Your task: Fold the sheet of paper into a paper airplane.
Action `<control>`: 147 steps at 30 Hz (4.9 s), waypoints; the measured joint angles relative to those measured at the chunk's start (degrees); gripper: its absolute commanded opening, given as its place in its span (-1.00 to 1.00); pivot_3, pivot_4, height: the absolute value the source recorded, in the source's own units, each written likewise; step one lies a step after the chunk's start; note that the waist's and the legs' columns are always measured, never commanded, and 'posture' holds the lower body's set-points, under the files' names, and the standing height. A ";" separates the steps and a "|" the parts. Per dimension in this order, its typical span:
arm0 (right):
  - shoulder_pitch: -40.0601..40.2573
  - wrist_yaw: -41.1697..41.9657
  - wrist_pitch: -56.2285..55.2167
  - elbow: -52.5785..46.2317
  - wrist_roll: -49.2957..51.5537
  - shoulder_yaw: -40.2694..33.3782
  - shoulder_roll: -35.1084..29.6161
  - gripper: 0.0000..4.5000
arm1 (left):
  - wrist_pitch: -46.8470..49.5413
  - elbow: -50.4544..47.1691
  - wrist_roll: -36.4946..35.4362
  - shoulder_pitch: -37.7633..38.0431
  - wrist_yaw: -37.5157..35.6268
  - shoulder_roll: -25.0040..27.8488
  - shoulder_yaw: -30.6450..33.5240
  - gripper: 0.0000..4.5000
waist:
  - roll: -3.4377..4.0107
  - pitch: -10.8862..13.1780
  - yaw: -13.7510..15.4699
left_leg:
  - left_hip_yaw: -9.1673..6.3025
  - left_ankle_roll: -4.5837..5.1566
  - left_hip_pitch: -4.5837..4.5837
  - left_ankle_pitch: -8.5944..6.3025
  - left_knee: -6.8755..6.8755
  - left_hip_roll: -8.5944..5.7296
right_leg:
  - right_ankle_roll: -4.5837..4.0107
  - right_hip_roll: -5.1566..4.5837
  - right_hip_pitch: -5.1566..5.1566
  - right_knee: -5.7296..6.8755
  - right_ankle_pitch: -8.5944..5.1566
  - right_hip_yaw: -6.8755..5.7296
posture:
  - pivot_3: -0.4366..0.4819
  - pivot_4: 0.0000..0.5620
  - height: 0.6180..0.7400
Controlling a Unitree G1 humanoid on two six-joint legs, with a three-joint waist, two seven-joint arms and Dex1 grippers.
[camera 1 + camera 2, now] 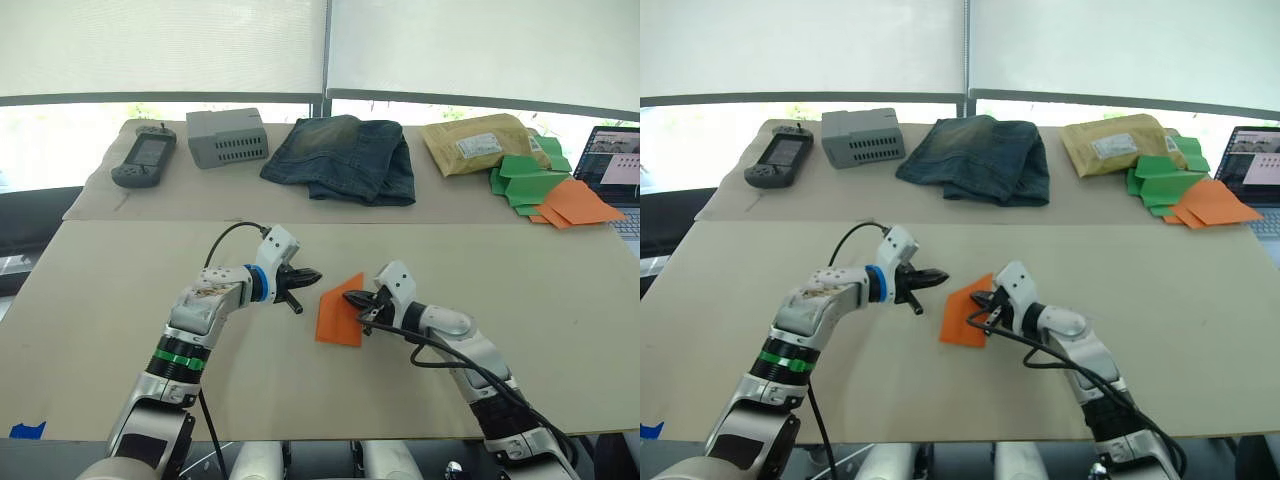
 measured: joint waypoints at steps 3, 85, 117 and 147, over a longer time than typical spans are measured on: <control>-0.55 -0.22 0.05 0.38 -1.20 0.52 -0.13 -1.00 | -1.23 -0.71 -0.89 -0.42 -2.11 -0.91 -1.30 -0.97 | 0.00 0.00 0.04 | 0.04 0.00 0.03 0.00 0.00 -0.02 | -0.02 0.00 0.04 0.00 0.01 0.00 | -0.05 -0.47 0.70; 5.13 10.60 8.55 -12.88 2.00 6.03 -5.69 -1.00 | -1.02 -0.29 2.70 2.85 -4.44 -0.17 -10.51 -0.97 | -0.04 -0.09 -0.15 | 0.01 -0.03 0.60 0.01 -0.09 0.10 | -0.01 0.25 0.14 0.56 -0.50 0.12 | -0.05 -0.47 0.70; -14.25 8.06 -3.07 12.86 -8.02 4.50 -7.39 -1.00 | 5.00 -6.35 -0.04 6.07 -1.93 2.96 -6.94 -0.97 | -0.14 -0.01 -1.90 | 0.06 -0.03 0.64 0.01 -0.18 0.12 | -0.04 0.24 0.11 0.60 -0.49 0.16 | -0.05 -0.47 0.70; -6.05 11.63 6.09 -0.84 -0.61 4.41 -3.33 -1.00 | 6.28 -6.87 -2.22 6.44 -1.80 3.02 -7.11 -0.97 | -0.12 0.01 -1.48 | 0.00 -0.04 0.54 0.00 -0.21 0.15 | 0.01 0.13 0.04 0.59 -0.56 0.16 | -0.05 -0.47 0.70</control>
